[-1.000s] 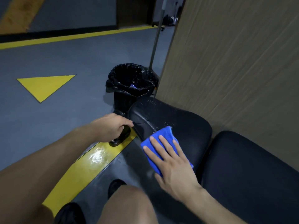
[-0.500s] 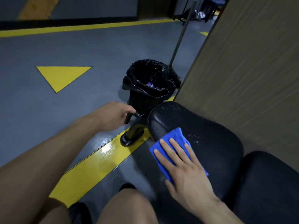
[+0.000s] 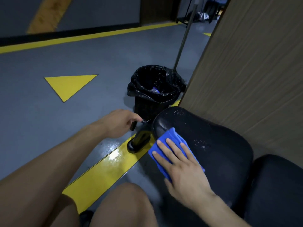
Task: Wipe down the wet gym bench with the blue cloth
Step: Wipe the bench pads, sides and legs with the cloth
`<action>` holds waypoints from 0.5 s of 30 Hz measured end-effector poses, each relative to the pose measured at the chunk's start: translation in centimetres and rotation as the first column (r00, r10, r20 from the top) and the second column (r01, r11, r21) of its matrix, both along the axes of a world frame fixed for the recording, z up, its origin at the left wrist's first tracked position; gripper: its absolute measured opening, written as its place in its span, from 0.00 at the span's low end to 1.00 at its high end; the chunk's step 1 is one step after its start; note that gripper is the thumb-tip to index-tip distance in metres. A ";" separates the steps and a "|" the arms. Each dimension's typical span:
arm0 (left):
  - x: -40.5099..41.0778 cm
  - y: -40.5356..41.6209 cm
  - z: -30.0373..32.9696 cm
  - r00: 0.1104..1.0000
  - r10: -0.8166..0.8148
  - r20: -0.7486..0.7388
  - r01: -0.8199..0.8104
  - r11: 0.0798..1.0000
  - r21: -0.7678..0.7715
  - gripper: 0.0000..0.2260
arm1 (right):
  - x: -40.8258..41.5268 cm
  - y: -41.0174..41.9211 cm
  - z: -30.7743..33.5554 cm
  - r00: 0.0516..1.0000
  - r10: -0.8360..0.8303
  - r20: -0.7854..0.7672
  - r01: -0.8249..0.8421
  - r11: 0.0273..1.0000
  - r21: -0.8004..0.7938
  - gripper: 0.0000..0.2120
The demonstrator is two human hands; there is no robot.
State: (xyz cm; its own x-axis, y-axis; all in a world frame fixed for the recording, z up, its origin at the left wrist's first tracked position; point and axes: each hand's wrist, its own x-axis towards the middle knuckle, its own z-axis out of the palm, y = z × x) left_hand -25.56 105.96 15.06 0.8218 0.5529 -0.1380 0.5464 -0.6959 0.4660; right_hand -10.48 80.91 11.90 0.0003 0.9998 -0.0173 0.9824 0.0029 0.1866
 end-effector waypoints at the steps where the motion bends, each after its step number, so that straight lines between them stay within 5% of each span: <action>1: 0.1 -0.3 0.2 1.000 0.001 -0.010 -0.001 1.000 0.001 0.22 | 0.1 2.0 0.3 1.000 0.011 -0.014 -0.011 1.000 -0.008 0.38; 6: 0.2 -2.4 0.6 0.999 -0.008 -0.036 0.008 1.000 -0.007 0.24 | 1.3 10.1 1.5 0.979 0.000 -0.202 0.003 1.000 0.017 0.31; 11: 0.5 -4.4 1.7 0.998 0.000 -0.061 0.001 1.000 0.022 0.23 | 1.4 1.5 1.0 0.950 0.211 -0.231 -0.226 0.973 -0.038 0.28; 15: 1.5 -7.1 2.9 0.997 -0.024 -0.066 0.026 0.999 0.025 0.23 | 3.6 -5.1 2.1 0.930 0.159 -0.332 -0.162 0.987 0.017 0.30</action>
